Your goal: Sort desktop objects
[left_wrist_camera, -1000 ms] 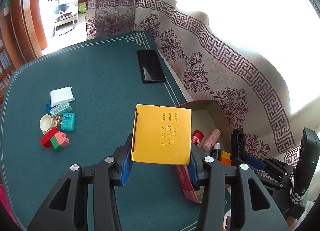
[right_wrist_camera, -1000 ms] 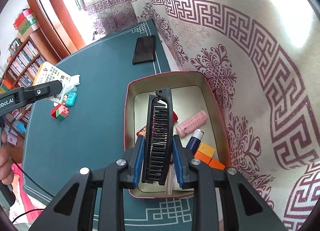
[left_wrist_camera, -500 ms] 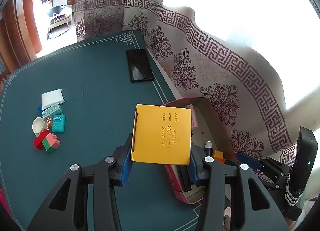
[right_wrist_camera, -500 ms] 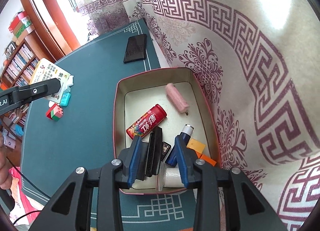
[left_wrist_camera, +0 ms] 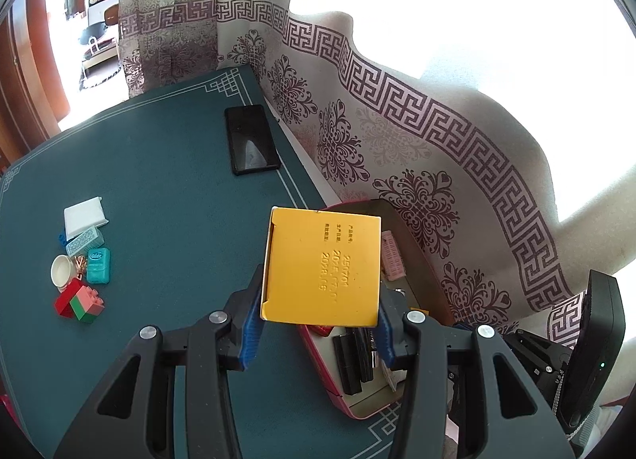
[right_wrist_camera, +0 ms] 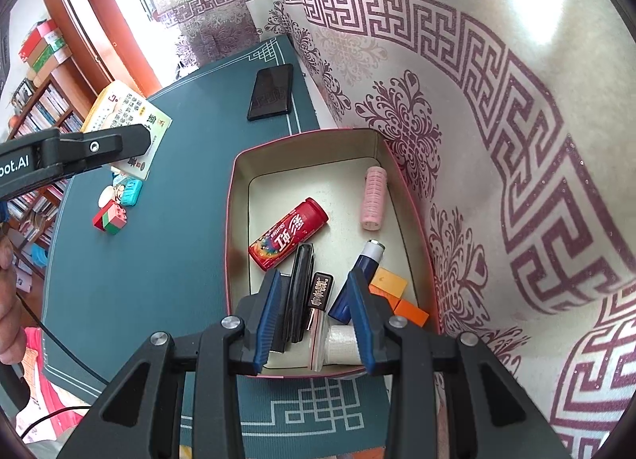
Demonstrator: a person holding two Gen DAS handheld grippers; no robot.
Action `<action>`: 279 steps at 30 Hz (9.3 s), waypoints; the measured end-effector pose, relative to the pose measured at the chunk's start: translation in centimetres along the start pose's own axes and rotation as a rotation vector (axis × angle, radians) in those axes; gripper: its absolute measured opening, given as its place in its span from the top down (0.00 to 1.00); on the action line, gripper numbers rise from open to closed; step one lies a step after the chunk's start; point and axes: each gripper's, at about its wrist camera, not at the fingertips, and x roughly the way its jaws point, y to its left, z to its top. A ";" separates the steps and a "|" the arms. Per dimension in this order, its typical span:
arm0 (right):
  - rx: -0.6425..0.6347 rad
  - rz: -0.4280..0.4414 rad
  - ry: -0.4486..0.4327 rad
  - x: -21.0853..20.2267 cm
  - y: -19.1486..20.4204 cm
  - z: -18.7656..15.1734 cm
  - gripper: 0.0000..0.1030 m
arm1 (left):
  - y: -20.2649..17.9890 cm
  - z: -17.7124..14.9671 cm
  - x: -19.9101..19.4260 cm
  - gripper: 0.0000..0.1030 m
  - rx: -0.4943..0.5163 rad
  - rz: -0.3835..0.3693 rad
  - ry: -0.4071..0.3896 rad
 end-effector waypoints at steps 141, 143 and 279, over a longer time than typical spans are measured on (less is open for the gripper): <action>-0.475 0.151 0.285 22.8 35.0 6.2 0.53 | 39.4 -8.8 2.2 0.47 -0.547 0.221 0.128; -0.456 0.162 0.294 22.4 34.4 6.3 0.53 | 39.1 -8.6 2.0 0.47 -0.539 0.221 0.123; -0.069 -0.059 0.095 0.5 -0.8 -3.2 0.35 | 1.5 -14.2 10.5 0.47 -0.119 0.049 0.352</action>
